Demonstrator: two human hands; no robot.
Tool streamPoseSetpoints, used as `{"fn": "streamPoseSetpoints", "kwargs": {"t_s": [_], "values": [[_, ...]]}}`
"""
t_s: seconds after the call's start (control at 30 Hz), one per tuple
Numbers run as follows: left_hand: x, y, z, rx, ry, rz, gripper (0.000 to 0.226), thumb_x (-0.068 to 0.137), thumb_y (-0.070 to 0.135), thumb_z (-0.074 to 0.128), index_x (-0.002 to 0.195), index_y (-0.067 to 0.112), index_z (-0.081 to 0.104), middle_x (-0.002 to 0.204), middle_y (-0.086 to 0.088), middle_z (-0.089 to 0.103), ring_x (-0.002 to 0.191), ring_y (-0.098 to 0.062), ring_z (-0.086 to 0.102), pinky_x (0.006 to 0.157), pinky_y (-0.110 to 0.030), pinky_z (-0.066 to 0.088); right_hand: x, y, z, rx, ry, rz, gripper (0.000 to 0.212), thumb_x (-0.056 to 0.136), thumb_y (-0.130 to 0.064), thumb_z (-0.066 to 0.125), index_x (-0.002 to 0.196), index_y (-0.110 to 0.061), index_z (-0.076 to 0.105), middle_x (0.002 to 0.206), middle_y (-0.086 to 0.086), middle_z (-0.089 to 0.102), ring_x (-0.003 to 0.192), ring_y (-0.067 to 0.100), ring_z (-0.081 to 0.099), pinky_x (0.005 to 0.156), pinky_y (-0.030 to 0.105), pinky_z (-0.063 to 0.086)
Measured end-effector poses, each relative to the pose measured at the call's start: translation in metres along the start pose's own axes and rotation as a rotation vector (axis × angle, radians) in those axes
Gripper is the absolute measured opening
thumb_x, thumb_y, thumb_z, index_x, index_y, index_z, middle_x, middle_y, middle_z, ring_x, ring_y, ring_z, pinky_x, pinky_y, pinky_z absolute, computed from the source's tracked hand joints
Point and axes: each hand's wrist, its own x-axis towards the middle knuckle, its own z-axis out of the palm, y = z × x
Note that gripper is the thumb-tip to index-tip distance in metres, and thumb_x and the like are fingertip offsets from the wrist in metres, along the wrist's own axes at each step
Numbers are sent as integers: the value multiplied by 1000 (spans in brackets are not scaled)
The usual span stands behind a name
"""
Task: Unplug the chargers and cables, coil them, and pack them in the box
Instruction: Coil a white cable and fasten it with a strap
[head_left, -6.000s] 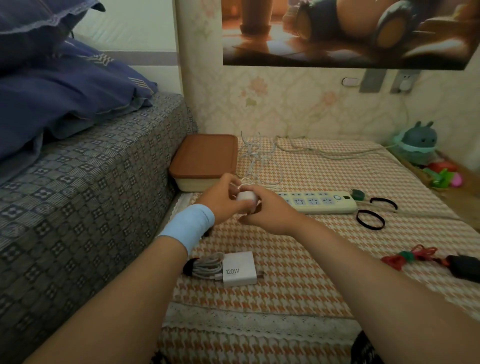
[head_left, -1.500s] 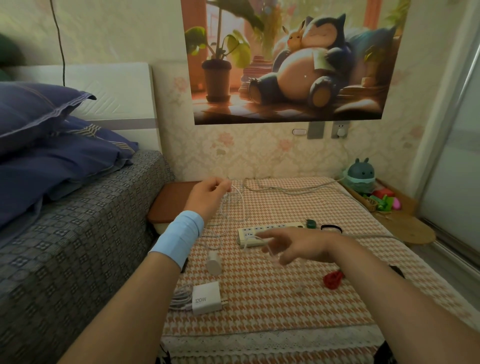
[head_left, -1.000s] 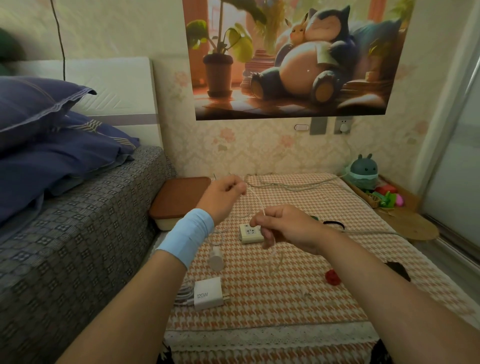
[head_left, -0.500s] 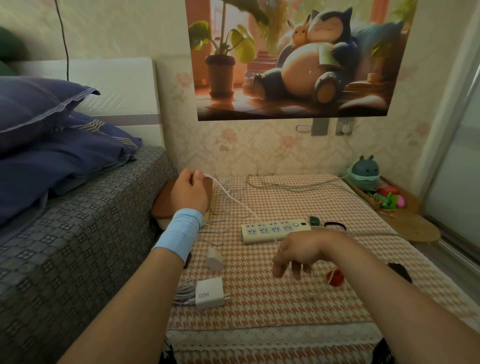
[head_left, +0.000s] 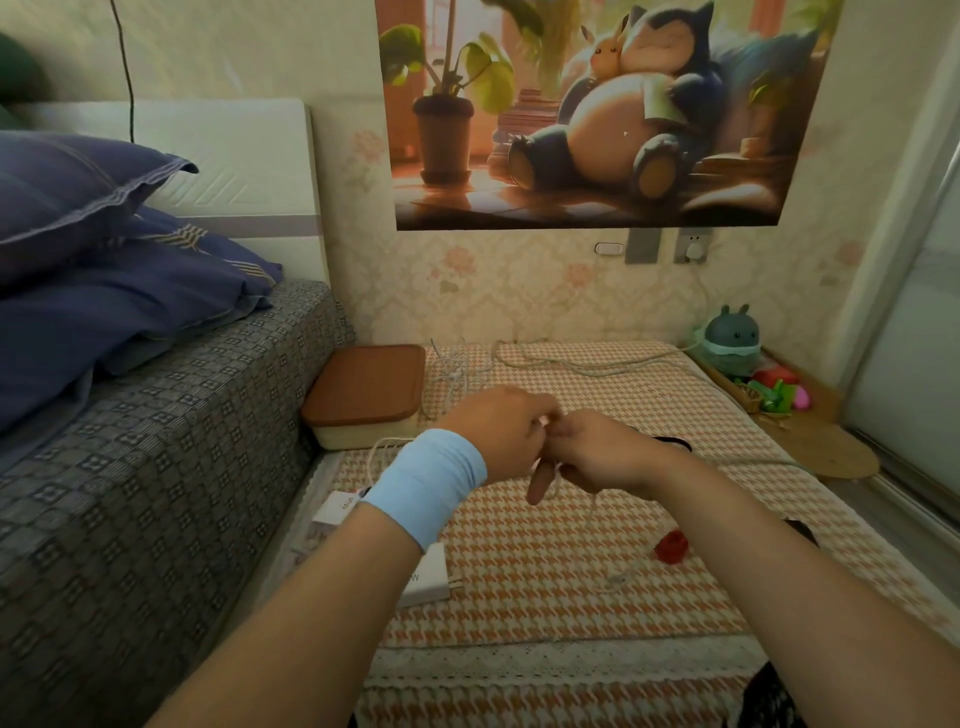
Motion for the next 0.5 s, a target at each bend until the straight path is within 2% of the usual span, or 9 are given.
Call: {"fn": "streamPoseSetpoints", "kwargs": {"t_s": [0.07,0.13,0.17,0.23,0.3,0.37,0.4,0.47,0.5], "values": [[2,-12,-3,37,143,-51,26,95,31,45,89,19,67,89,-2,65,78,-21,59,74,-39,54,0,2,-2,-11,42,-18,31,104,-27,54,98,-7,76,73,2,76,44,15,28,45,29,25],[2,-23,-7,37,216,-111,30,94,45,49,82,23,67,77,5,62,69,-16,59,66,-33,52,0,3,-7,-39,130,-25,23,99,-35,62,100,-18,78,60,-6,64,45,13,33,46,26,29],[1,-27,-9,-6,227,-148,30,94,49,51,83,26,67,73,8,61,67,-15,59,64,-31,51,0,4,-10,-32,160,-17,21,98,-37,64,108,-23,76,66,-7,63,45,11,37,47,26,31],[1,-33,-11,-138,296,-240,32,95,50,51,81,26,66,68,6,61,65,-17,59,61,-29,49,3,10,-14,-7,195,29,33,97,-37,66,129,-27,63,102,-13,68,47,1,47,48,23,36],[0,-40,-11,-253,436,-347,34,96,47,51,76,22,65,66,1,62,64,-20,59,59,-29,46,4,15,-17,-31,198,109,46,98,-36,65,140,-27,52,123,-9,67,48,6,44,46,23,37],[-1,-46,-10,-316,563,-444,35,97,44,51,73,21,63,64,3,60,64,-18,57,57,-27,41,2,17,-17,-61,116,142,37,101,-32,60,135,-16,60,111,-2,76,48,12,35,47,25,35],[-2,-48,-10,-345,613,-478,35,97,42,50,71,22,61,62,5,58,63,-17,55,55,-26,38,1,16,-16,-46,77,138,32,102,-30,58,128,-12,66,102,0,79,47,12,38,48,25,36],[-1,-49,-10,-430,723,-530,38,98,38,51,63,23,54,58,7,51,58,-15,48,54,-27,33,-1,14,-14,23,43,144,25,102,-25,59,119,-10,71,95,4,79,52,15,59,55,26,49],[0,-50,-10,-492,791,-557,40,98,35,51,61,22,53,56,5,49,57,-15,44,54,-28,33,-2,14,-13,30,25,165,23,101,-25,61,115,-11,72,95,5,79,62,17,69,61,28,54]]}}
